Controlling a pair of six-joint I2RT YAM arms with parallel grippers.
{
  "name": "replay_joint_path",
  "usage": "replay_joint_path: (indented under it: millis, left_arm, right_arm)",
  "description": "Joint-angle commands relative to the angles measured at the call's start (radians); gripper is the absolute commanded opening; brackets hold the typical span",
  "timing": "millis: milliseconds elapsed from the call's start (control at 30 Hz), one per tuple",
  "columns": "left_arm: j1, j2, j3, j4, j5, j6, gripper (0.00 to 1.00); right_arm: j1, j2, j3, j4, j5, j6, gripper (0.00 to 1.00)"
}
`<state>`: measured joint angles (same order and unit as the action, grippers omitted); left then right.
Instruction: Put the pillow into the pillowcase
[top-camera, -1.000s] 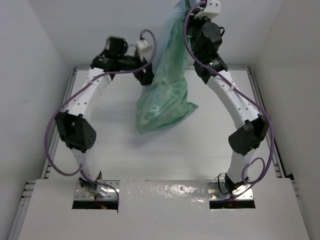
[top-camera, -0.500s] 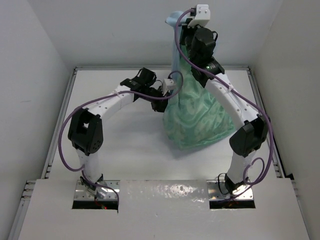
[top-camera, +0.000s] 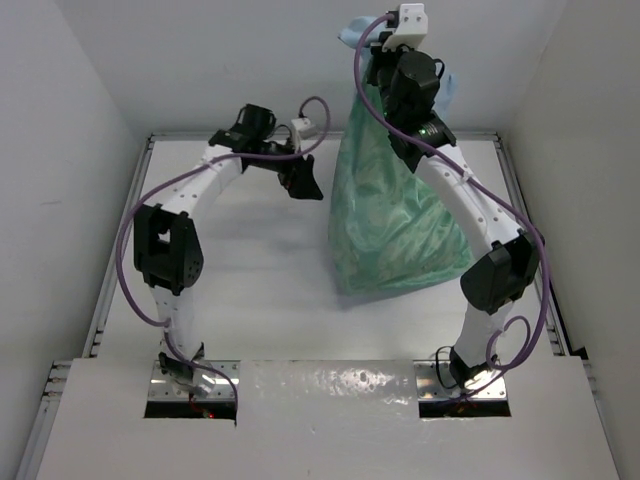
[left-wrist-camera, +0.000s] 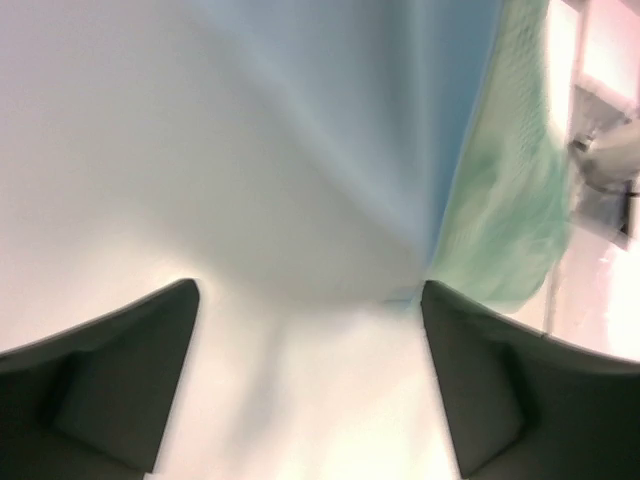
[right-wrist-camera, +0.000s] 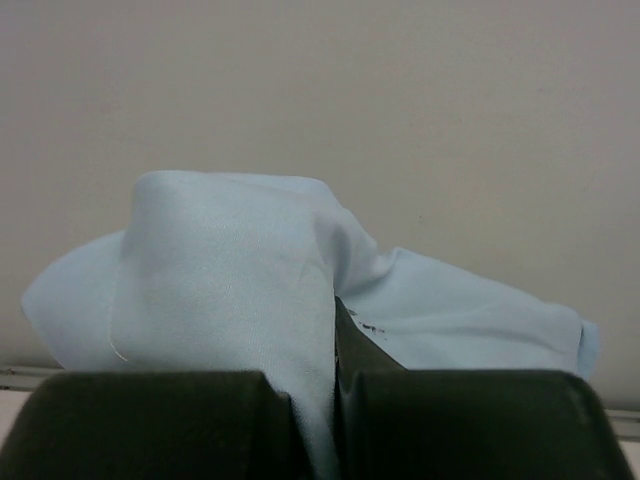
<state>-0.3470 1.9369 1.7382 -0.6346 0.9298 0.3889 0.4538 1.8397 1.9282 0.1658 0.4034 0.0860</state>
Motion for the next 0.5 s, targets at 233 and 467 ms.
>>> replay_joint_path:
  millis: [233, 467]
  left_arm:
    - [0.036, 0.131, 0.322, -0.643, 0.139, 0.716, 1.00]
    - [-0.056, 0.076, 0.212, -0.364, 0.164, 0.435, 1.00]
  right_arm:
    - [0.008, -0.045, 0.107, 0.029, -0.103, 0.017, 0.00]
    - [0.017, -0.042, 0.104, 0.006, -0.097, -0.011, 0.00]
